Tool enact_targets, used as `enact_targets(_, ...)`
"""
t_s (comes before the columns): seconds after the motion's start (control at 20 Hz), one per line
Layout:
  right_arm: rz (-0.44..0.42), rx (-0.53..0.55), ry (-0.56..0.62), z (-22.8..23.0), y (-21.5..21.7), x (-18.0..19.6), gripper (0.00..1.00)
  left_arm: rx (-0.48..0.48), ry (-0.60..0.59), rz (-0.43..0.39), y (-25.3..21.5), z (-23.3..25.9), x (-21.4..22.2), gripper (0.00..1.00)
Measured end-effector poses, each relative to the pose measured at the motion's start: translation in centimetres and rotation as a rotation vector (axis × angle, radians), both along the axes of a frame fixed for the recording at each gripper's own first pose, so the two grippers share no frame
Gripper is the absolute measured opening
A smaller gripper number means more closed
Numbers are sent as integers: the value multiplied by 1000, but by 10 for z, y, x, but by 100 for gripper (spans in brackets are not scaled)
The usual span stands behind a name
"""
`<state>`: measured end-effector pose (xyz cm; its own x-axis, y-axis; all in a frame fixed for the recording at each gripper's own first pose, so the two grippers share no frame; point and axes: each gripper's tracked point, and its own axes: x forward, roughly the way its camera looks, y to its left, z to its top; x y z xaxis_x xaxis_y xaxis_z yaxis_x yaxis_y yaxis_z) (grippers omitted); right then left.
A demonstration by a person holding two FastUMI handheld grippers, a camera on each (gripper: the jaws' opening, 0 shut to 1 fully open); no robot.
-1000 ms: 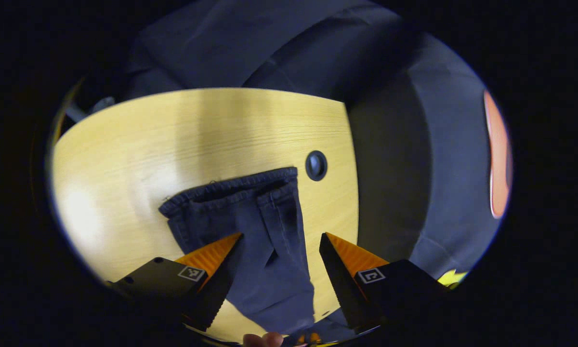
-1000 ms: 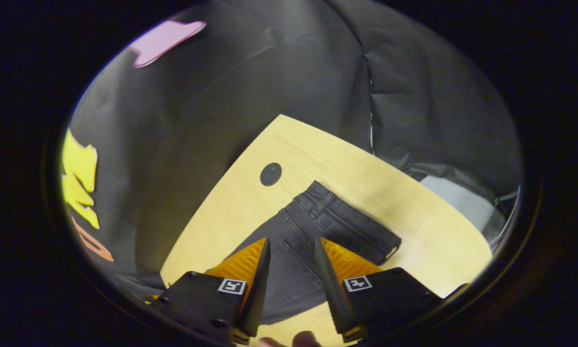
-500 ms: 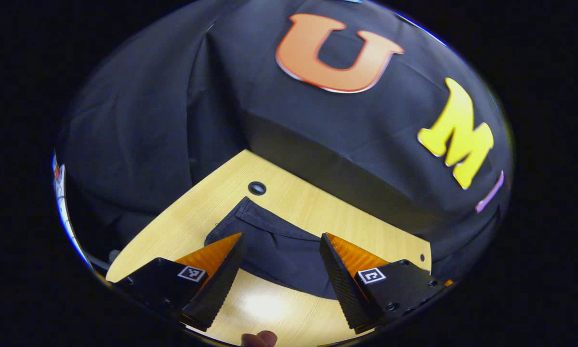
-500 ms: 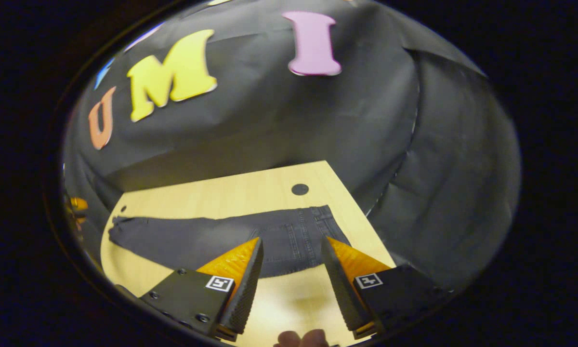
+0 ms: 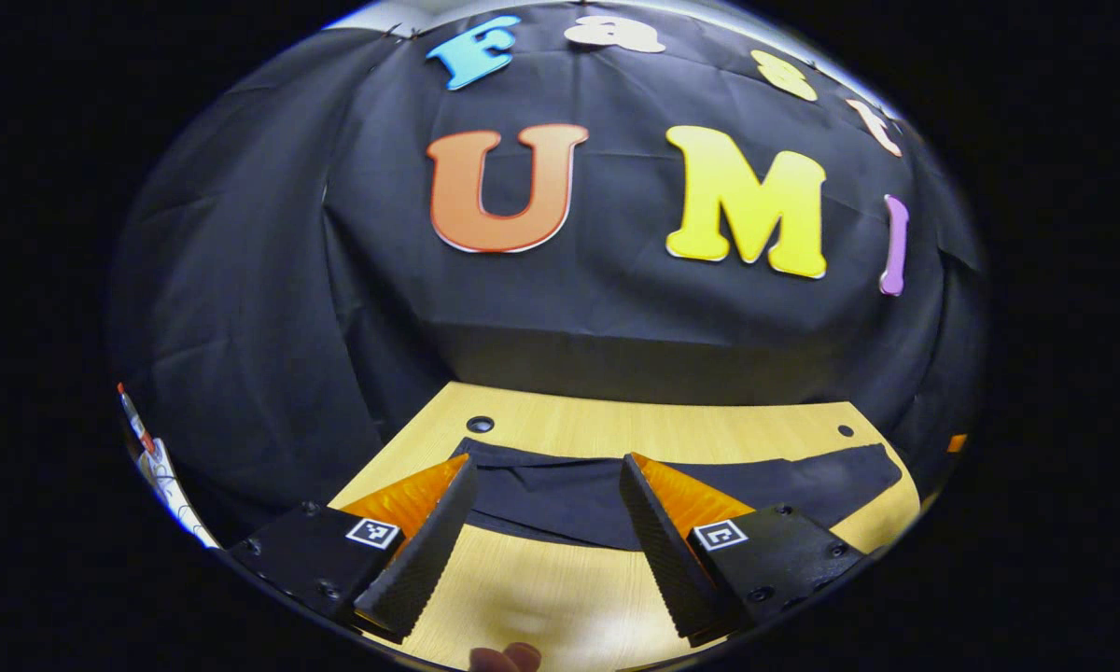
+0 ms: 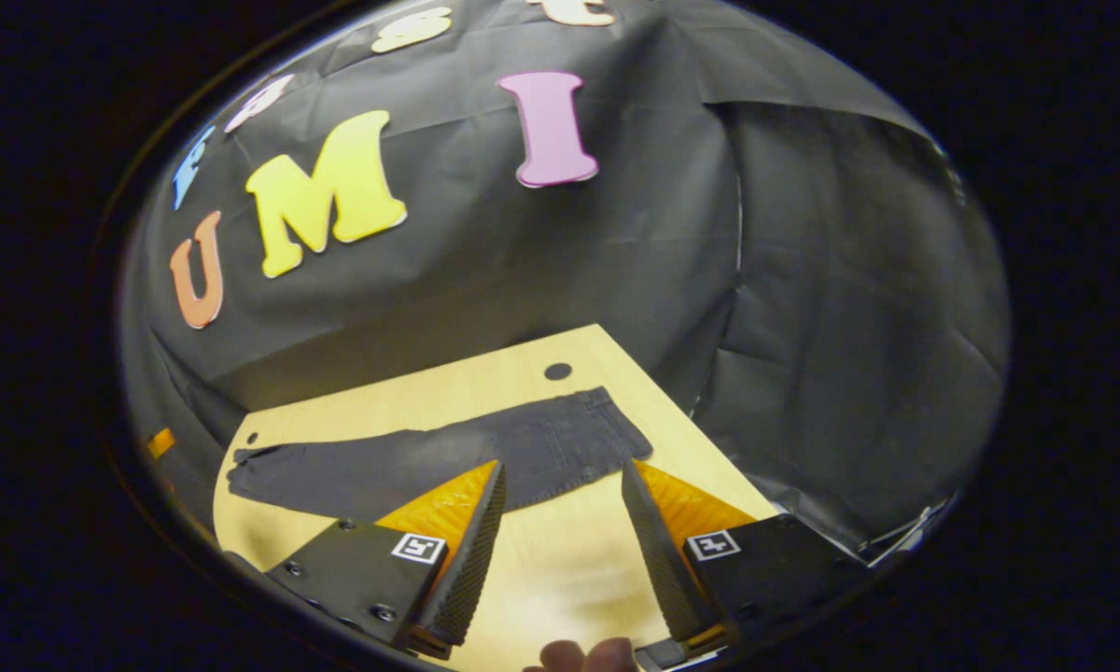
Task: Grasp the waist and the cuffs of the jeans and fold them to make the two legs overlap; first hold the waist and fold one-third of the jeans toward the cuffs, then hold the cuffs and fold the remaining one-third in the same direction to finish folding.
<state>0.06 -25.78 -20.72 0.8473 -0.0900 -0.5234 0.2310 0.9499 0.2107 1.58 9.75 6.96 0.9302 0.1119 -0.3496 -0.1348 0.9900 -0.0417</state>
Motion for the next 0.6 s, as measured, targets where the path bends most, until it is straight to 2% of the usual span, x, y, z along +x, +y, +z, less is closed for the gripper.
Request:
enact_targets(0.1,-22,18,22,-18,-13,5,81,-7,17,-19,-17,-1,-7,98)
enact_targets(0.15,-34,39,29,-29,-21,12,75,0,32,-13,-20,-2,-8,99)
enact_targets(0.2,-45,57,36,-39,-27,19,75,-2,40,-2,-20,-3,-10,99)
enact_targets(0.25,-54,81,39,-51,-33,29,81,-16,51,9,-25,-6,-12,99)
enact_targets(0.4,-88,148,58,-91,-53,60,81,-38,88,46,-34,-8,-17,99)
enact_targets(0.6,-96,170,72,-137,-77,103,81,-38,123,84,-43,-7,-16,99)
